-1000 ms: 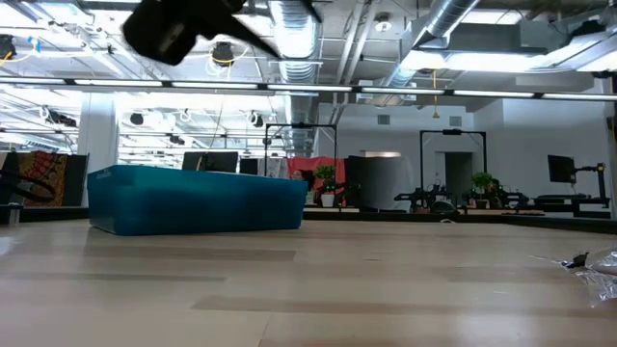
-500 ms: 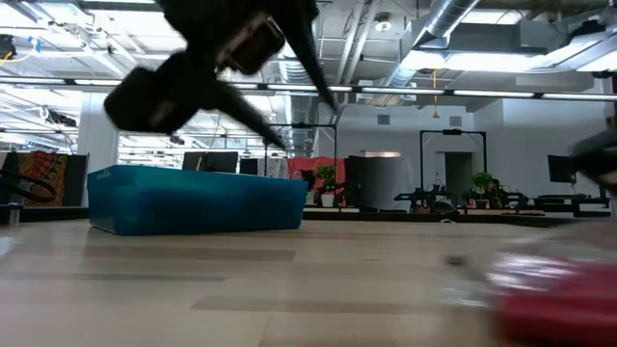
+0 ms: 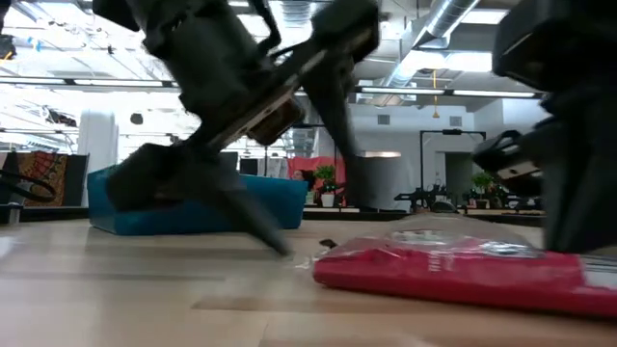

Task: Sort popcorn bags into baskets
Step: Put the red popcorn bag into the blue bin

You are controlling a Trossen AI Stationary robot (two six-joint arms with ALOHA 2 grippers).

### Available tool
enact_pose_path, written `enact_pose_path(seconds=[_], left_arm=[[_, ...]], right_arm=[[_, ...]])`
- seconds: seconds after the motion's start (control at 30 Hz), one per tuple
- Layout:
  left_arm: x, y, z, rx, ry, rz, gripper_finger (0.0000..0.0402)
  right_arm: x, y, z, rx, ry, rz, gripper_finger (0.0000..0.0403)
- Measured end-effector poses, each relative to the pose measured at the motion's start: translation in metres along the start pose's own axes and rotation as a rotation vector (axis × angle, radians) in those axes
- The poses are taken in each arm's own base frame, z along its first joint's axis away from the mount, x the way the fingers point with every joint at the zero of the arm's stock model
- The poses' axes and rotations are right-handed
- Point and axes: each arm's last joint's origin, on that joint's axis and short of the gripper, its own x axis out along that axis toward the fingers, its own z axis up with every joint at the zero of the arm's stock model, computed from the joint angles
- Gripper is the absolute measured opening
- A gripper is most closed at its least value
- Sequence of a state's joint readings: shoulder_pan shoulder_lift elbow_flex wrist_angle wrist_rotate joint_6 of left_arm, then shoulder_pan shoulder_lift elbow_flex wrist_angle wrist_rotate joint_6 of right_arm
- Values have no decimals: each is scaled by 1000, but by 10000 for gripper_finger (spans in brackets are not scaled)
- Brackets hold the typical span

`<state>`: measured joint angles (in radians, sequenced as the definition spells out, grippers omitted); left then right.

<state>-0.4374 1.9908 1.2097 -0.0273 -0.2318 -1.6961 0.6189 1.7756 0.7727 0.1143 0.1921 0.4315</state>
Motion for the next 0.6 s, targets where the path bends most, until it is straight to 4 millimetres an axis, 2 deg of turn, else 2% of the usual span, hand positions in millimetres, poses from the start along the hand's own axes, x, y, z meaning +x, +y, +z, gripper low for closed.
enact_pose_path(seconds=[0.17, 0.4, 0.5, 0.6], left_arm=[[12, 2, 0, -25, 17, -21, 285], [24, 8, 1, -36, 30, -23, 278], [25, 10, 2, -49, 29, -4, 257], [26, 13, 4, -57, 23, 26, 212]], right_arm=[[3, -13, 8, -12, -25, -19, 51], [5, -27, 16, -31, -44, -36, 51], [5, -31, 17, -33, -46, -45, 51], [5, -32, 18, -30, -48, -47, 51]])
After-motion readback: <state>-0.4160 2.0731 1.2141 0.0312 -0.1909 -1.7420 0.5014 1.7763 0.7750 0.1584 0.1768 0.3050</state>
